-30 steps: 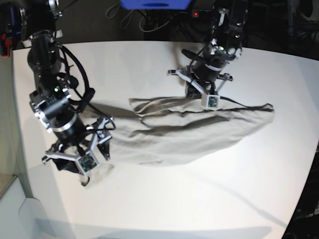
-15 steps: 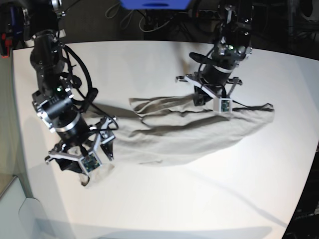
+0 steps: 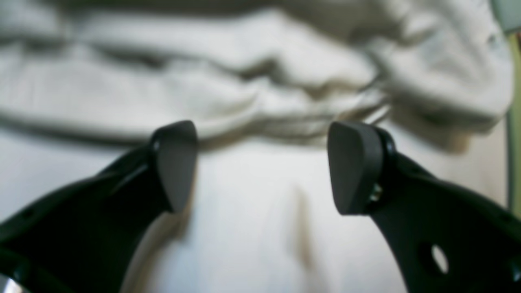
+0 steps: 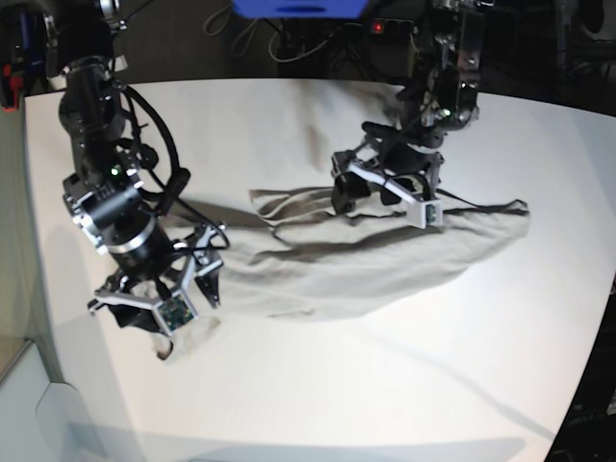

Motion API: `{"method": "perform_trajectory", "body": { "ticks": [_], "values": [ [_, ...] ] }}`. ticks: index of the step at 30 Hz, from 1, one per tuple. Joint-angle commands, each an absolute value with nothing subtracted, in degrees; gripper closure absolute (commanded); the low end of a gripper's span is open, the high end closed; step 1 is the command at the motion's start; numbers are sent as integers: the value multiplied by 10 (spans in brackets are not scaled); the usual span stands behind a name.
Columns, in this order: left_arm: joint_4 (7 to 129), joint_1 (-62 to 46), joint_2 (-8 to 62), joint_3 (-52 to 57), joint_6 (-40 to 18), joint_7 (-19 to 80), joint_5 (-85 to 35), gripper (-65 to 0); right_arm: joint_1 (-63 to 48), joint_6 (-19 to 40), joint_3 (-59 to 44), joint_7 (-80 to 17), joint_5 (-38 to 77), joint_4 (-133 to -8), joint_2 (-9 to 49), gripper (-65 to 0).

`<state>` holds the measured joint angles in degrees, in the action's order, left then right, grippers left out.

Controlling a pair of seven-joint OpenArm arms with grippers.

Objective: Layout the t-shirt on the table in an organized manner, then fold the t-shirt properly
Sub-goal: 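Lower the left gripper onto the shirt's opposite end, then grasp the shirt end with the left gripper and pull it away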

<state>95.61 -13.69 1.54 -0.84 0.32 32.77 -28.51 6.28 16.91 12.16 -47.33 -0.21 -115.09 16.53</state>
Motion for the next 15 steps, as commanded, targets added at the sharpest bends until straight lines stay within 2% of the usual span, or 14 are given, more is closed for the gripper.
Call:
{"method": "perform_trajectory", "body": {
  "ticks": [1,15],
  "values": [
    [962,-136,13,-7,3,320,-290,-490,73,171,119,-458,-3,-1159,170,-439],
    [875,-102,0,-7,4,320,-289,-491,71,171,119,-458,-3,-1159,172,-439]
  ]
}}
